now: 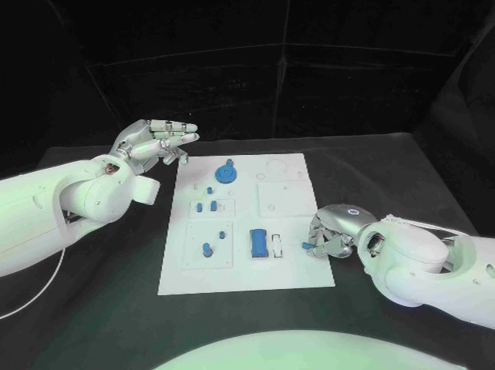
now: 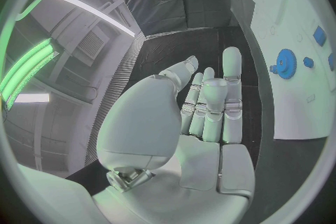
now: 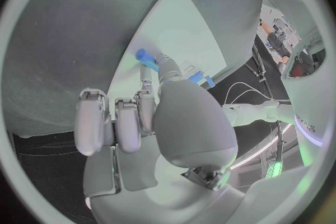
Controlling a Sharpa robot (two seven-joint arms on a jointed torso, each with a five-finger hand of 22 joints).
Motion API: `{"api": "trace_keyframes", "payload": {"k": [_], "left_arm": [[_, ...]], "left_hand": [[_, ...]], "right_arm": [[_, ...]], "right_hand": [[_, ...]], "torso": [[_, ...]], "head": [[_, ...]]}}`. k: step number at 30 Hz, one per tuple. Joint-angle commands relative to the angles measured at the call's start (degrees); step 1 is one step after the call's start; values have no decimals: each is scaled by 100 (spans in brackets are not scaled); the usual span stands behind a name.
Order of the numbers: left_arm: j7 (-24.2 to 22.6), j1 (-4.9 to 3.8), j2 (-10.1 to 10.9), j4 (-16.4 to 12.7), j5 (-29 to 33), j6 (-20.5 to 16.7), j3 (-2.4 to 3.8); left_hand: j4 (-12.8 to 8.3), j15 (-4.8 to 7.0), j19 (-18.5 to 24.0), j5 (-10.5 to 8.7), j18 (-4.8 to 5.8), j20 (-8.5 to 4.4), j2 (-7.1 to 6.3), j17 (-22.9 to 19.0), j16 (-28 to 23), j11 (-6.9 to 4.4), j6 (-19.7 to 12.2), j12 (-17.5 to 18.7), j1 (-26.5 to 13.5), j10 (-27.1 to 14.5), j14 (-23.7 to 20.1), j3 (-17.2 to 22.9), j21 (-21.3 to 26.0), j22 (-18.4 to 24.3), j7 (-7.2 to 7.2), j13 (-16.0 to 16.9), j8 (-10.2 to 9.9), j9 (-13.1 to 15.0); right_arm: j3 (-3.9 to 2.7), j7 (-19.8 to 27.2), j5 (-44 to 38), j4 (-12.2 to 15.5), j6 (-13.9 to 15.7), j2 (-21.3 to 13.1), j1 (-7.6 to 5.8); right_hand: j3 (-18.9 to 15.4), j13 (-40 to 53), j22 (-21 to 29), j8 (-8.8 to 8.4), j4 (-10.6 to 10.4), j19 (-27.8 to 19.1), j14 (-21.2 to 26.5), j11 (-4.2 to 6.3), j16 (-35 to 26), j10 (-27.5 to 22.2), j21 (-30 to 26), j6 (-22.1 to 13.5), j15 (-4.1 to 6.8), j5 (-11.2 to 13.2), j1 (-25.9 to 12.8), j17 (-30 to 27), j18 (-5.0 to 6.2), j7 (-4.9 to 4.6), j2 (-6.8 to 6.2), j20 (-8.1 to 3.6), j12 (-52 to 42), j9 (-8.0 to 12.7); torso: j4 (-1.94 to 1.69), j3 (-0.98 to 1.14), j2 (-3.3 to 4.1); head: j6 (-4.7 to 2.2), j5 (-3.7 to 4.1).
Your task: Assemble the parts on the task board
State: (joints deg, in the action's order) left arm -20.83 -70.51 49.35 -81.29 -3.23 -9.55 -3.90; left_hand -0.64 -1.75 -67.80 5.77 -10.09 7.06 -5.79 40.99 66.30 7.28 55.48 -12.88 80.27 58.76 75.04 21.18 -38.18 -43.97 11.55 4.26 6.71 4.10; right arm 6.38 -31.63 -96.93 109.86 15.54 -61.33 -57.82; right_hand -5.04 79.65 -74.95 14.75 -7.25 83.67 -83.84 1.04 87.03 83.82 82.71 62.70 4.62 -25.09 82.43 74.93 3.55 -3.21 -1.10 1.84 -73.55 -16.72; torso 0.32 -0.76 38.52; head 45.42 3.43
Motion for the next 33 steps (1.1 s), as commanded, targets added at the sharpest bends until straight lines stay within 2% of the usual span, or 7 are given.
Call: {"api": "trace_keyframes", "payload": {"k": [1,4,8,10,13,21,33], "left_arm": [[-17,-7,-4,-7,17,61,4],[-16,-7,-5,-10,17,62,4],[-15,-7,0,-11,17,59,4],[-15,-7,3,-14,17,57,4],[-15,-7,5,-17,17,58,4],[-14,-7,2,-28,17,60,4],[-11,-8,-3,-39,17,64,4]], "left_hand": [[-6,-25,-5,18,-40,54,11,-5,34,5,-33,-19,-59,-45,-3,-34,31,5,-5,-4,35,5],[-6,-25,-5,18,-40,54,11,-5,34,5,-33,-19,-59,-45,-3,-34,31,5,-5,-4,35,5],[-13,-23,-5,19,-40,54,13,-9,34,3,-36,-26,-51,-50,-4,-30,31,5,-7,-4,39,5],[-13,-23,-5,19,-40,54,13,-9,34,3,-36,-26,-51,-50,-4,-30,31,5,-7,-4,39,5],[-13,-23,-5,19,-40,54,13,-9,34,3,-36,-26,-51,-50,-4,-30,31,5,-7,-4,39,5],[-13,-23,-5,19,-40,54,13,-9,34,3,-36,-26,-51,-50,-4,-30,31,5,-7,-4,39,5],[-13,-23,-5,19,-40,54,13,-9,34,3,-36,-26,-51,-50,-4,-30,31,5,-7,-4,39,5]], "right_arm": [[29,-172,433,64,395,-37,28],[28,-177,720,155,731,-56,27],[27,-177,913,225,991,-39,26],[27,-174,973,255,1105,-20,26],[26,-174,1032,279,1267,11,25],[25,-196,1202,246,1572,178,25],[25,-271,1522,-38,1169,613,24]], "right_hand": [[104,-75,-14,1,-14,0,-512,28,18,22,-16,7,32,-69,407,993,-43,-6,452,-46,18,-30],[310,-69,-26,-38,-82,5,-513,20,20,31,-12,14,27,-228,277,999,-45,-9,361,-39,21,-48],[499,-54,-38,-74,-218,10,-516,26,26,50,-7,50,29,-165,54,1012,-46,1,198,-37,12,-71],[547,-46,-40,-89,-309,11,-517,26,28,62,-7,74,29,61,-78,1016,-47,3,127,-39,6,-81],[466,-13,-64,-103,-532,22,-521,10,38,97,3,117,16,788,-402,1035,-52,-10,29,-33,-41,-93],[210,23,-93,-131,-761,36,-526,-4,49,123,17,166,6,564,-768,1057,-56,-22,-138,-18,-82,-120],[45,52,-132,-76,-880,53,-530,35,58,145,36,308,33,450,-884,1073,-62,33,-105,-34,-112,-190]], "torso": [[-2,-1,-3],[-14,-7,2],[-3,0,5],[3,0,4],[2,-3,1],[-9,-5,2],[-1,-7,4]], "head": [[-1,4],[-6,-1],[-4,-28],[-4,-35],[0,-36],[-11,-67],[1,-77]]}}
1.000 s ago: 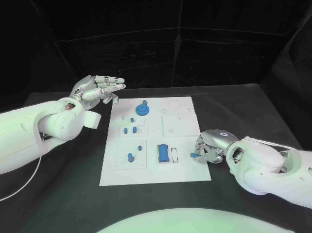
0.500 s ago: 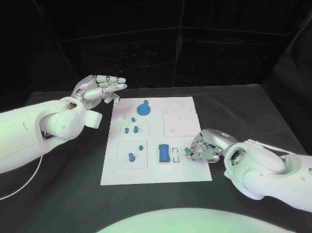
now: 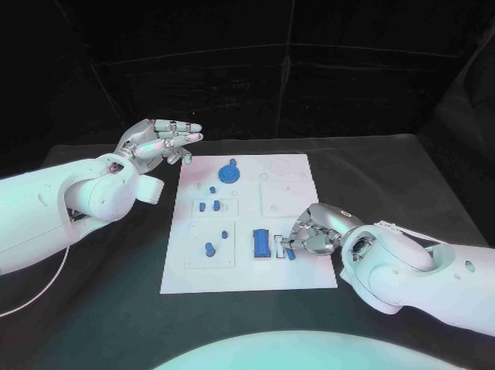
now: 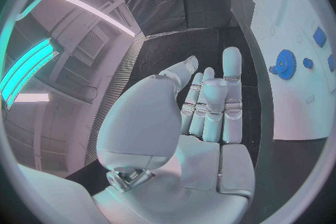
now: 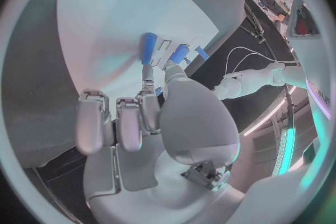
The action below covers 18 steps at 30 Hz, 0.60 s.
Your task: Assemble the parts on the task board
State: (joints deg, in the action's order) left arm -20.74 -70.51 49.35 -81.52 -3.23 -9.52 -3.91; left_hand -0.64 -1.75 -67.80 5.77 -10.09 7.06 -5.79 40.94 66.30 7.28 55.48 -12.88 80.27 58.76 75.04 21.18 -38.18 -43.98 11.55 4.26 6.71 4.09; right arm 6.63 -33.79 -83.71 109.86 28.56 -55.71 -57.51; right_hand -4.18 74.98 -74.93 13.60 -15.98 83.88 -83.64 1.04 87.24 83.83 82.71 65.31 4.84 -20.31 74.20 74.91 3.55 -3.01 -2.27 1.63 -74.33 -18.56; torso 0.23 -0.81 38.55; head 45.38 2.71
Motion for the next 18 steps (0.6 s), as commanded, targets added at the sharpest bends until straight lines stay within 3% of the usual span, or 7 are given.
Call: {"api": "trace_keyframes", "payload": {"k": [1,8,18], "left_arm": [[-19,-8,-3,-17,17,61,5],[-15,-9,0,-26,17,65,5],[-9,-9,27,-23,17,62,5]], "left_hand": [[-13,-23,-5,19,-40,54,13,-5,34,3,-36,-26,-51,-50,-4,-30,31,7,-7,-4,40,6],[-13,-23,-5,19,-40,54,13,-5,34,3,-36,-26,-51,-50,-4,-30,31,7,-7,-4,40,6],[-13,-23,-5,19,-40,54,13,-5,34,3,-36,-26,-51,-50,-4,-30,31,7,-7,-4,40,6]], "right_arm": [[-1,-61,207,-60,-150,82,-6],[-1,-96,168,-174,-196,181,-7],[-1,-99,-325,6,-156,-21,-7]], "right_hand": [[-42,519,-135,41,-8,34,-550,37,37,144,36,51,12,-32,-62,1075,-63,14,14,-15,-32,-9],[-58,511,-130,48,19,32,-548,57,31,142,34,61,30,-99,5,1065,-61,36,48,-31,-14,-32],[-223,510,-120,37,40,25,-546,48,25,136,25,36,28,12,16,1057,-60,22,-86,-36,2,-66]], "torso": [[8,0,3],[-2,2,2],[27,11,-4]], "head": [[6,-8],[9,-18],[20,-44]]}}
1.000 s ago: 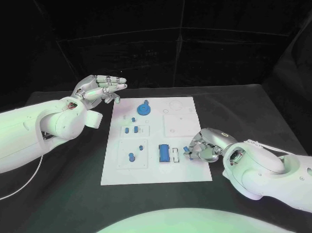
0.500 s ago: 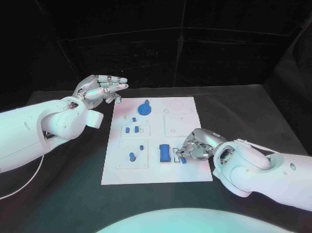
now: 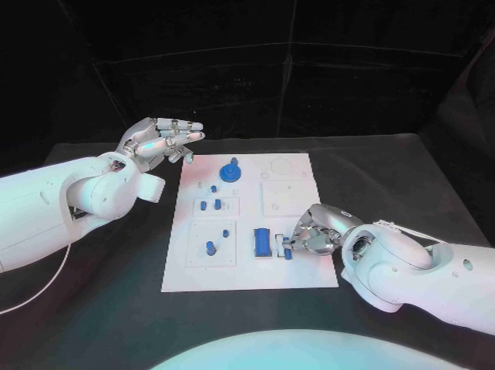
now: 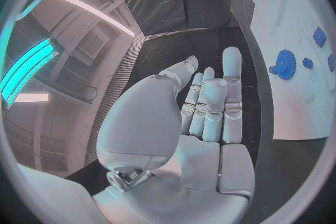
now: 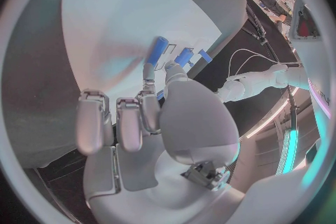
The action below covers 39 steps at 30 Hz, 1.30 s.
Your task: Assemble the parts on the task board
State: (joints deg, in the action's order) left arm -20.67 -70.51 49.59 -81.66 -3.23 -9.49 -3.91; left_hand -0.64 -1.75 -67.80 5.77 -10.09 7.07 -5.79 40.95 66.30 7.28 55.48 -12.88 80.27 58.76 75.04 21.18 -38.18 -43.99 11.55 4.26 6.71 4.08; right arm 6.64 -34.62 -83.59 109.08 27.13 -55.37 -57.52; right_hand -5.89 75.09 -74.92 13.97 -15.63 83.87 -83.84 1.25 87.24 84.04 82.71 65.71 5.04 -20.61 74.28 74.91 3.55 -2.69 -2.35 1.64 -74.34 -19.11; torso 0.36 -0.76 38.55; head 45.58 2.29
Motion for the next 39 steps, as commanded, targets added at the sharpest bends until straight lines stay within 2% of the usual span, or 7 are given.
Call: {"api": "trace_keyframes", "payload": {"k": [1,7,12,18,26,39], "left_arm": [[-16,-8,1,-7,17,60,5],[-16,-8,-9,6,17,66,4],[-13,-8,-26,12,17,71,4],[-9,-8,-30,13,17,72,3],[-6,-8,-24,5,17,75,3],[10,-8,-17,6,17,86,3]], "left_hand": [[-13,-23,-5,19,-40,53,13,-5,34,3,-36,-26,-51,-50,-4,-30,31,7,-7,-4,40,6],[-13,-23,-5,19,-40,53,13,-5,34,3,-36,-26,-51,-50,-4,-30,31,7,-7,-4,40,6],[-13,-23,-5,19,-40,53,13,-5,34,3,-36,-26,-51,-50,-4,-30,31,7,-7,-4,40,6],[-13,-23,-5,19,-40,53,13,-5,34,3,-36,-26,-51,-50,-4,-30,31,7,-7,-4,40,6],[-13,-23,-5,19,-40,53,13,-5,34,3,-36,-26,-51,-50,-4,-30,31,7,-7,-4,40,6],[-13,-23,-5,19,-40,53,13,-5,34,3,-36,-26,-51,-50,-4,-30,31,7,-7,-4,40,6]], "right_arm": [[-1,-12,-383,113,8,-86,-6],[-1,-1,-545,225,60,-214,-5],[-1,-5,-588,157,-165,-203,-6],[0,-9,-558,-18,-283,-26,-6],[0,-18,-549,-187,-367,121,-5],[0,-18,-587,-246,-481,186,-6]], "right_hand": [[-68,501,-118,-1,9,24,-525,27,24,116,23,-7,7,60,14,1056,-59,-12,-91,-36,1,-14],[-206,470,-83,-40,-1,4,-518,-3,4,87,0,-78,-14,302,7,1024,-52,-49,-150,-23,66,-33],[-283,420,-21,-75,-13,-28,-502,-30,-38,43,-37,-142,-36,476,10,955,-40,-77,-152,-4,158,-43],[-285,427,-22,-71,2,-29,-502,-32,-41,41,-40,-137,-42,438,65,952,-39,-78,-97,5,151,-59],[-290,439,-28,-46,20,-26,-504,-20,-37,46,-38,-102,-36,350,132,961,-39,-61,-11,6,136,-91],[-281,449,-42,-2,200,-19,-506,13,-36,49,-35,-69,-8,354,413,966,-41,-25,47,-16,126,-149]], "torso": [[15,6,-9],[5,6,-11],[-6,-6,-9],[-6,0,2],[-7,-8,4],[-2,1,0]], "head": [[-2,2],[-14,20],[-36,45],[-42,28],[-25,22],[-4,18]]}}
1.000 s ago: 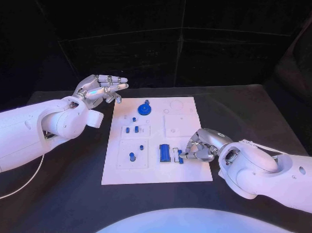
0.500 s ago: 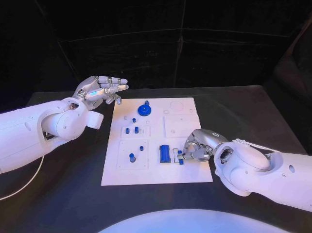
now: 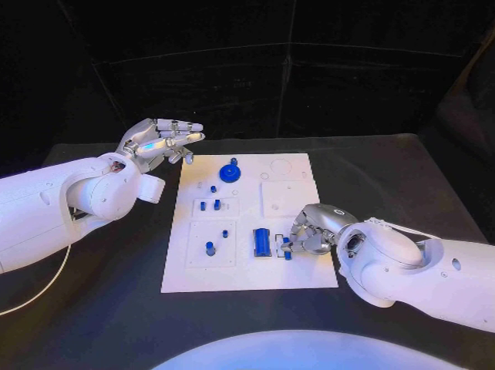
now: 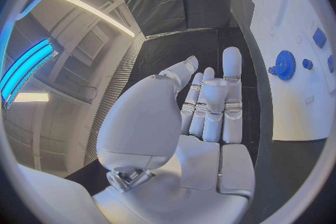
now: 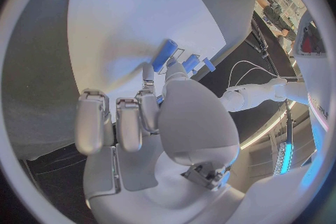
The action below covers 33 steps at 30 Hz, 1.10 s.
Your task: Assemble the parts on the task board
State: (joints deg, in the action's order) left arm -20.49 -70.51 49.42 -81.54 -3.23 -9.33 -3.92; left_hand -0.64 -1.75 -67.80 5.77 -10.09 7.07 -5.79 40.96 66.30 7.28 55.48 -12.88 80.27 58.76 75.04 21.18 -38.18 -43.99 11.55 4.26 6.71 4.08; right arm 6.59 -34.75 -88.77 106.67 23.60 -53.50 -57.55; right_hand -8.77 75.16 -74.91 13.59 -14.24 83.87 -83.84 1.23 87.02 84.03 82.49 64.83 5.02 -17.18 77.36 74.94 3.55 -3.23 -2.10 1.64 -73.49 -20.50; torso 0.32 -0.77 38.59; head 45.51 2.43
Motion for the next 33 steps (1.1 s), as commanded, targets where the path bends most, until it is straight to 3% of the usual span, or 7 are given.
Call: {"api": "trace_keyframes", "payload": {"k": [1,8,33], "left_arm": [[-7,-8,0,-5,17,70,4],[-3,-8,-3,0,17,74,4],[6,-7,-13,15,17,81,-4]], "left_hand": [[-13,-23,-5,19,-40,53,13,-6,34,3,-36,-26,-51,-50,-4,-30,31,8,-7,-4,40,6],[-13,-23,-5,19,-40,53,13,-6,34,3,-36,-26,-51,-50,-4,-30,31,8,-7,-4,40,6],[-25,-23,-6,19,-40,52,16,-16,38,5,-50,-49,-43,-70,-8,-26,33,9,-5,-6,55,6]], "right_arm": [[4,-5,-77,-5,-138,-2,-3],[4,-7,-162,4,-185,-31,-3],[3,-5,-272,67,-239,-179,-4]], "right_hand": [[8,442,-44,37,78,-18,-507,16,-14,50,-13,18,-4,27,128,964,-41,31,27,-19,42,-13],[38,443,-41,46,235,-21,-507,22,-16,46,-19,6,3,306,339,964,-41,34,84,-30,48,-46],[-8,434,-33,46,247,-25,-505,12,-24,40,-28,-13,-5,525,299,954,-40,24,102,-23,68,-72]], "torso": [[2,2,-5],[3,2,-8],[4,-1,-5]], "head": [[4,5],[4,11],[-5,43]]}}
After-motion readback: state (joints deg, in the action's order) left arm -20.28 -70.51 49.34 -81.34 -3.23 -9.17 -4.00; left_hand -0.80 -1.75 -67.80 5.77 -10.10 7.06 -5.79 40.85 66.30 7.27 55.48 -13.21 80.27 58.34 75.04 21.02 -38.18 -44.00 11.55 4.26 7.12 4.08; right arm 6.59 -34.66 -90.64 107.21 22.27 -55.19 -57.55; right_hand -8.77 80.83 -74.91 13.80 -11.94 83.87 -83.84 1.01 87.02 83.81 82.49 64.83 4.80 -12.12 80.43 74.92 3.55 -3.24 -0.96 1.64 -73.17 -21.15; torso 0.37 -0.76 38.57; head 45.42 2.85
